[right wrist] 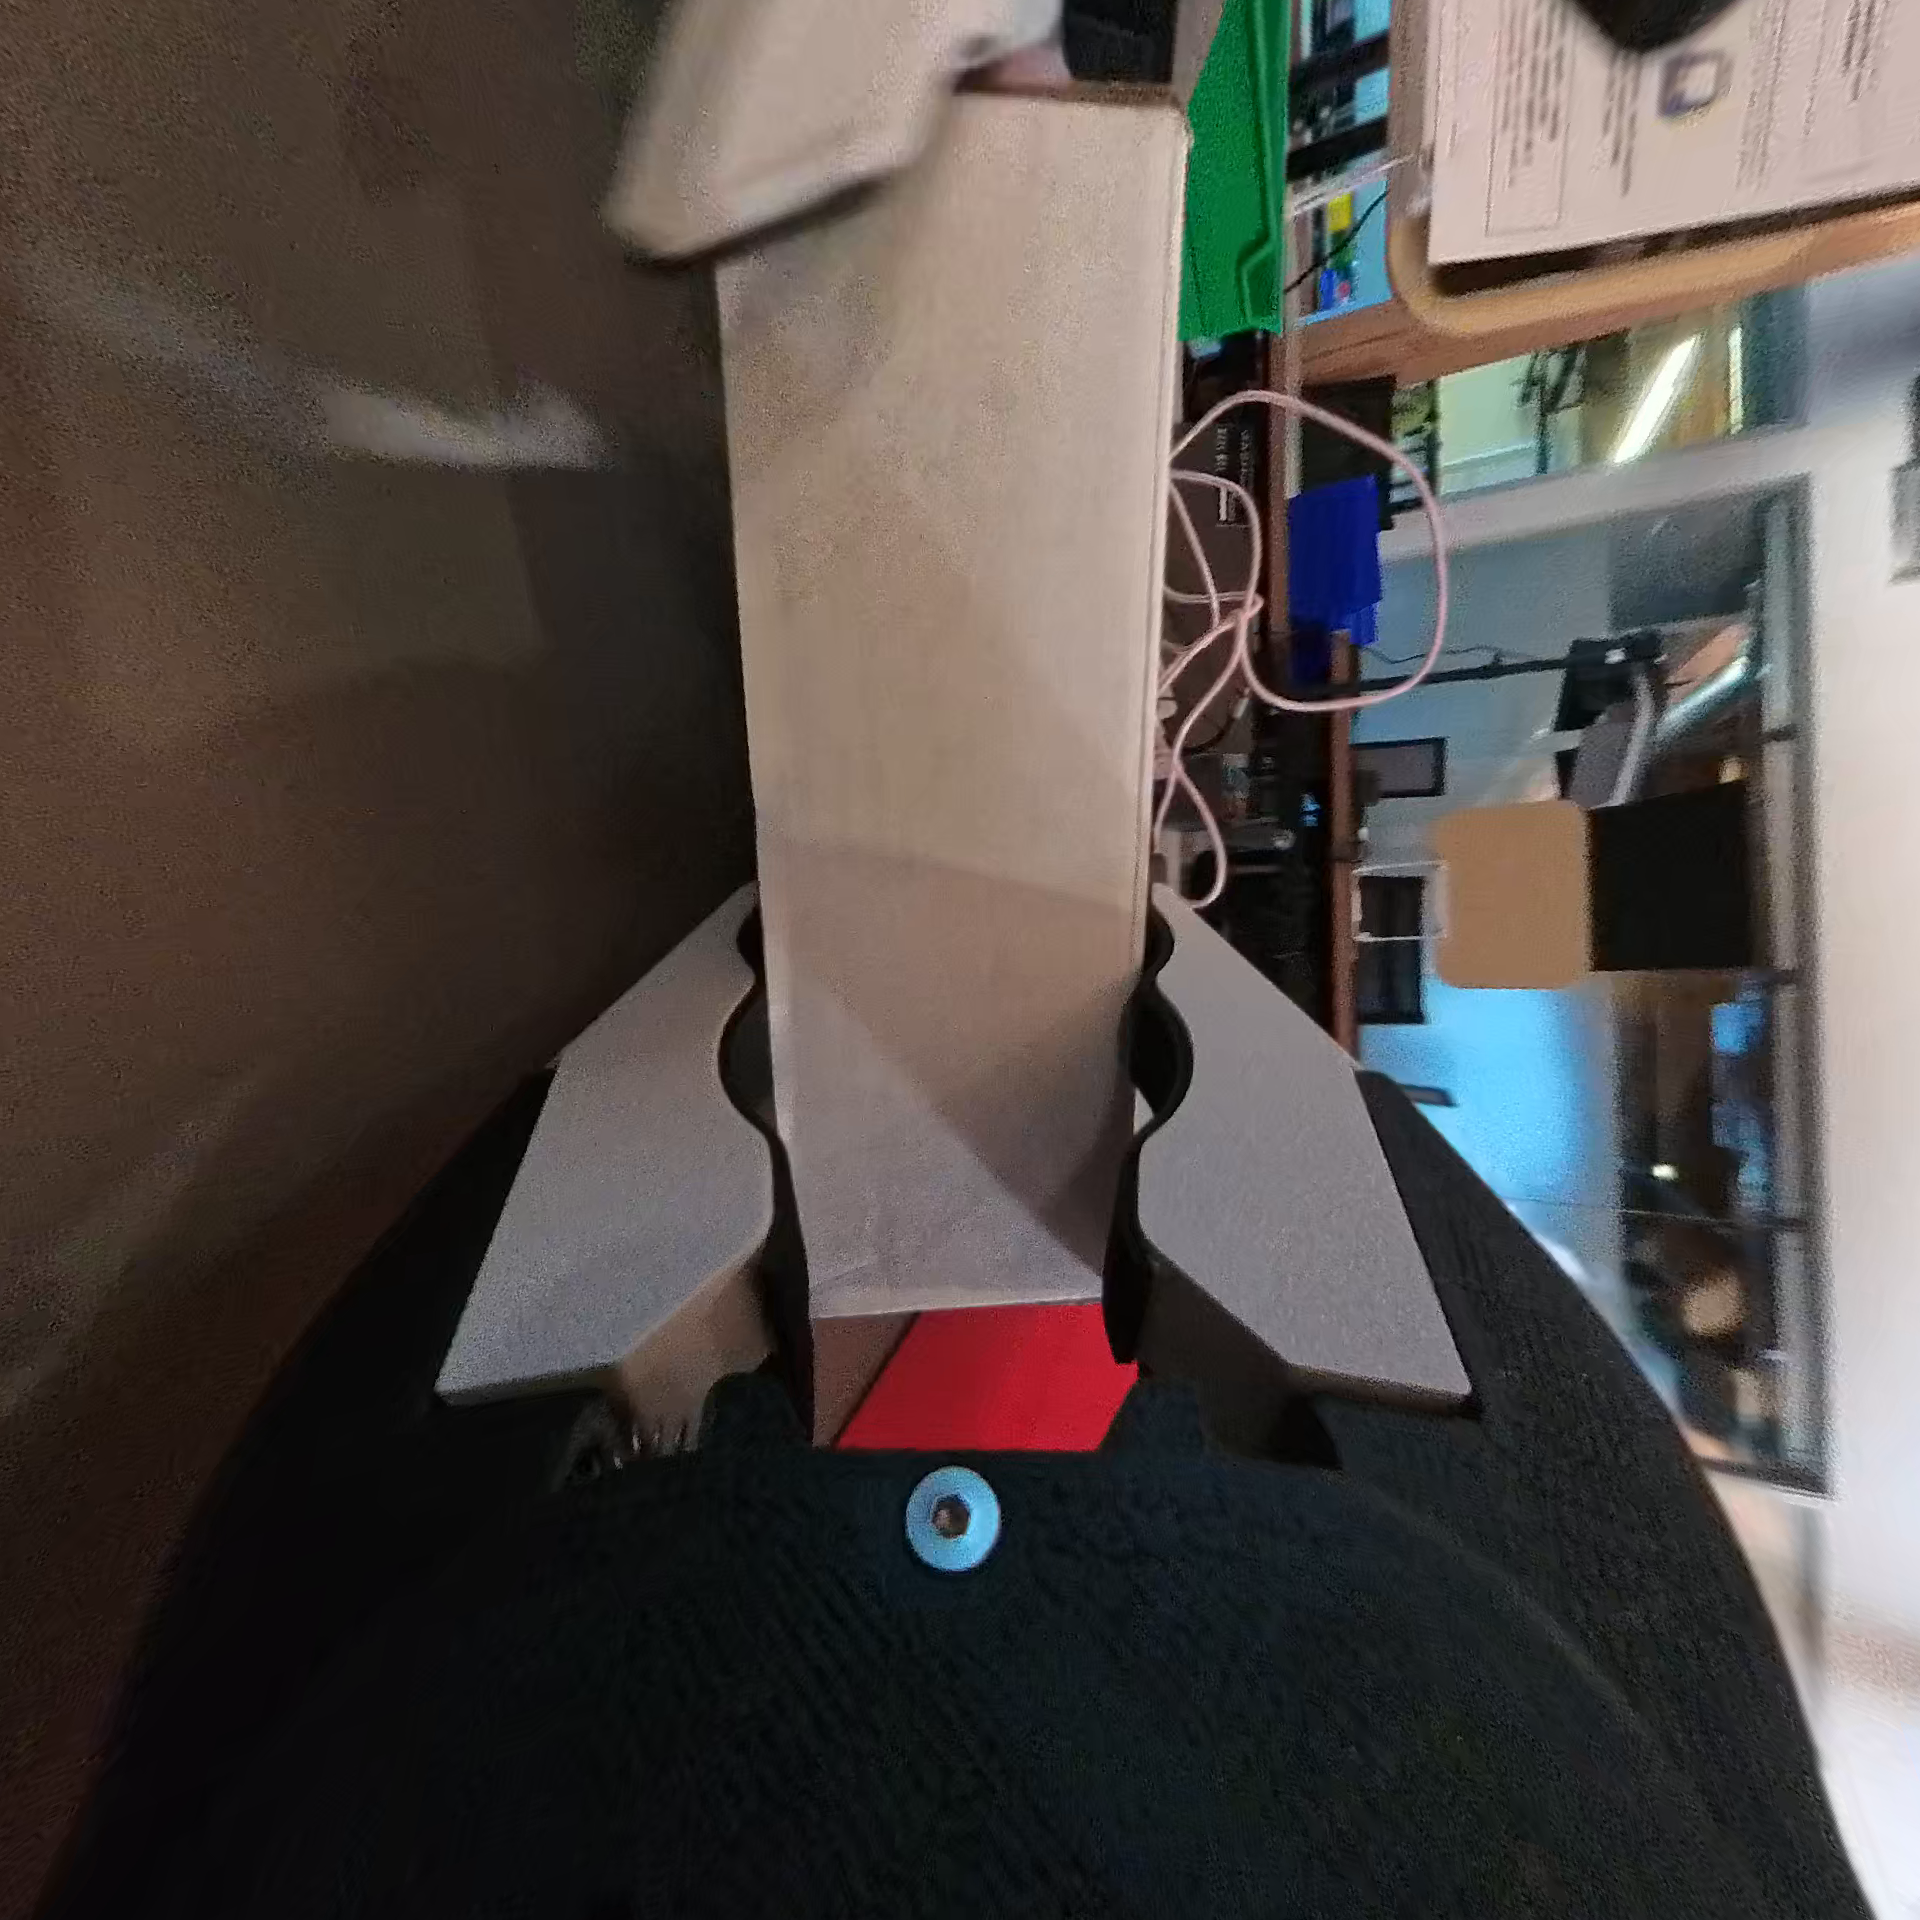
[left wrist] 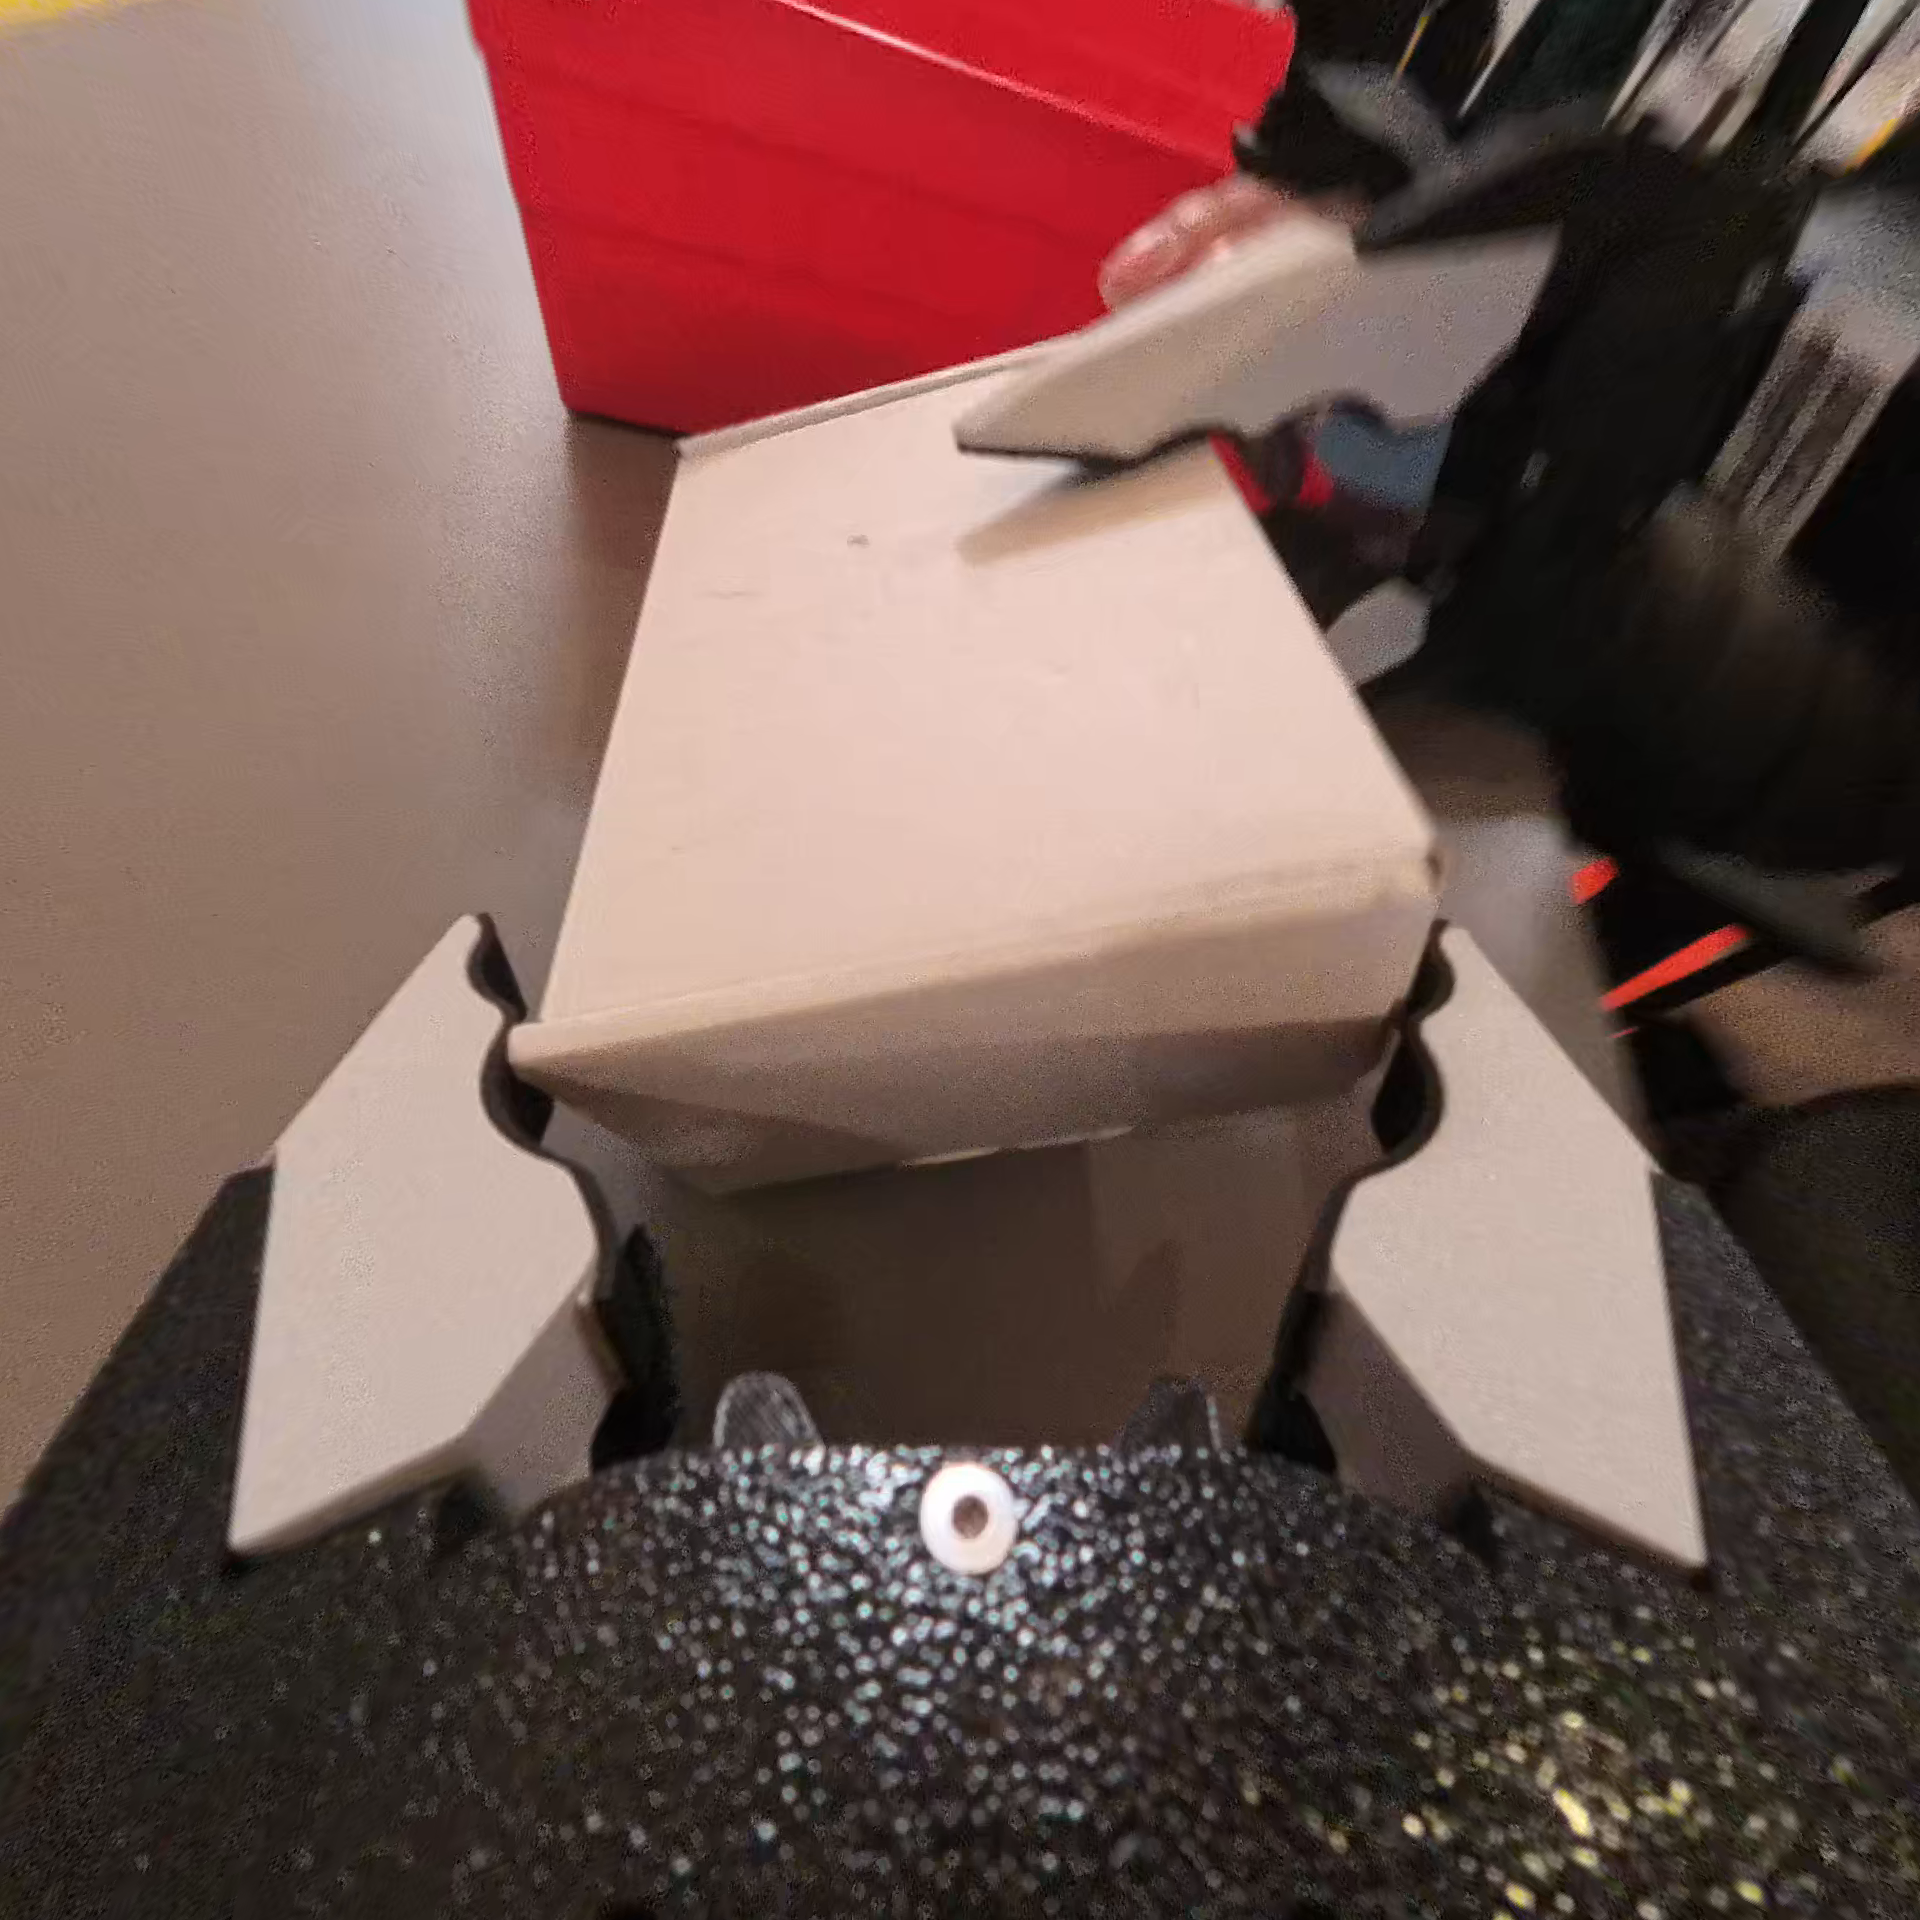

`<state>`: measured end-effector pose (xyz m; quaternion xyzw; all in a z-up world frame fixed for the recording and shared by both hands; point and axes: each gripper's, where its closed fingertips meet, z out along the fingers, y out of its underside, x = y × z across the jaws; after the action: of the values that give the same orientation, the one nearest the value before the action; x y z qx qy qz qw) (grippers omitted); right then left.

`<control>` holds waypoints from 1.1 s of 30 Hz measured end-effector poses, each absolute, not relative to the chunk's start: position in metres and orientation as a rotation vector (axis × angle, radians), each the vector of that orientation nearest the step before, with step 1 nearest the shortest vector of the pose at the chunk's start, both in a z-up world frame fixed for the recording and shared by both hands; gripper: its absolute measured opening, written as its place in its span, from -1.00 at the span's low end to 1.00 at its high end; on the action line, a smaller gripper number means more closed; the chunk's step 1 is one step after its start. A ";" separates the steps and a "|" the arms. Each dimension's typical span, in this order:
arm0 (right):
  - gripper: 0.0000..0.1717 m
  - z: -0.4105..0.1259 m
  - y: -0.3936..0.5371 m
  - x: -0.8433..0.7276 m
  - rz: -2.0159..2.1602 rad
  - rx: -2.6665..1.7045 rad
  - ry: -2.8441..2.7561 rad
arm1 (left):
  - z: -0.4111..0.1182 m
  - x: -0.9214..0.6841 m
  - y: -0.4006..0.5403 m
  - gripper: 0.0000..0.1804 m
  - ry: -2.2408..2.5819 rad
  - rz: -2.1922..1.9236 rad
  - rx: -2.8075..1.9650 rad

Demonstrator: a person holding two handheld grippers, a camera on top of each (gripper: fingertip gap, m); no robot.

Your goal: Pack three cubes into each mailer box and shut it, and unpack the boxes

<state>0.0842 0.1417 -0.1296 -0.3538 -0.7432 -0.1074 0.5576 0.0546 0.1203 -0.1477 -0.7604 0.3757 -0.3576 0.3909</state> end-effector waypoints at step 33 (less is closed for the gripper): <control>-0.58 -0.066 0.095 0.092 -0.179 -0.780 -1.727 | -0.119 0.067 0.100 -0.15 1.166 -0.724 -1.602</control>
<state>0.0918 0.0953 -0.0656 -0.3337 -0.7391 -0.0767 0.5801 0.0669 0.0998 -0.1189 -0.6605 0.4807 -0.2985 0.4935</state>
